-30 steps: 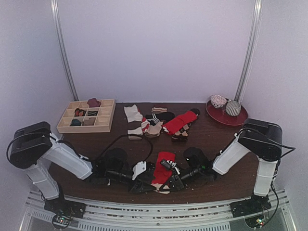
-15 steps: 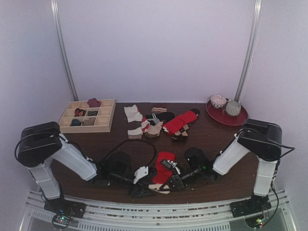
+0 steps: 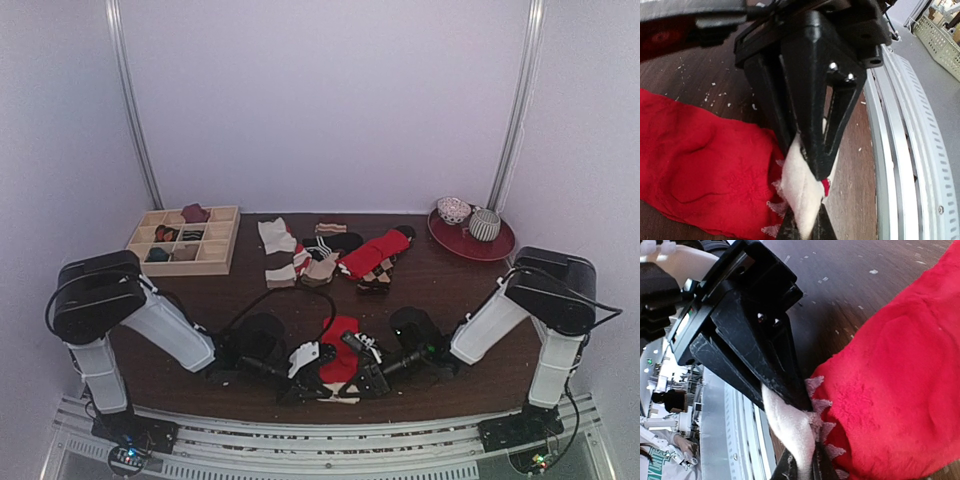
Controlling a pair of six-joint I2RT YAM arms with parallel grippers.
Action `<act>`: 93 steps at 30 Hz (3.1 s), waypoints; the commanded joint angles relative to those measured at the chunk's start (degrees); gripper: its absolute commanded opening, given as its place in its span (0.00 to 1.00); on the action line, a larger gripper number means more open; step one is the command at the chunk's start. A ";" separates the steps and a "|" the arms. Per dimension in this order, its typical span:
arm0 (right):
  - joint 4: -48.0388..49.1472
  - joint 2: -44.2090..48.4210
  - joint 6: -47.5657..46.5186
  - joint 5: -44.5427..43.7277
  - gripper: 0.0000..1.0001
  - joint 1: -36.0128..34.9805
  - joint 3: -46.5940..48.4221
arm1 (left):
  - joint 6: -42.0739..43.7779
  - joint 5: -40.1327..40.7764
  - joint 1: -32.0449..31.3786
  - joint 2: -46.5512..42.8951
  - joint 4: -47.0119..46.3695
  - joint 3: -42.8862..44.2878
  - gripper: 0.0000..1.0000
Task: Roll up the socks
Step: Roll the sock at the center of the board.
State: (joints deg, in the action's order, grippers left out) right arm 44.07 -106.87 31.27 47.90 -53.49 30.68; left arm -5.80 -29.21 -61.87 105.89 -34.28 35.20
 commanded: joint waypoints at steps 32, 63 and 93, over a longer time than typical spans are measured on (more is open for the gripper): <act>-14.38 19.68 -47.35 -55.61 0.56 -21.62 -3.66 | -10.85 -5.32 2.16 8.58 24.97 2.68 0.00; -30.86 4.16 -20.02 -13.66 0.11 -7.42 5.44 | 1.14 13.43 2.21 -17.55 20.41 1.16 0.47; -36.30 -11.11 -13.83 2.10 0.12 1.72 9.36 | 5.08 8.48 -1.94 -5.76 -3.43 -5.10 0.52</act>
State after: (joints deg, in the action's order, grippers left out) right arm 23.05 -112.68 17.98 57.47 -51.33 44.40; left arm -0.51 -23.14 -63.51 98.78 -35.88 29.36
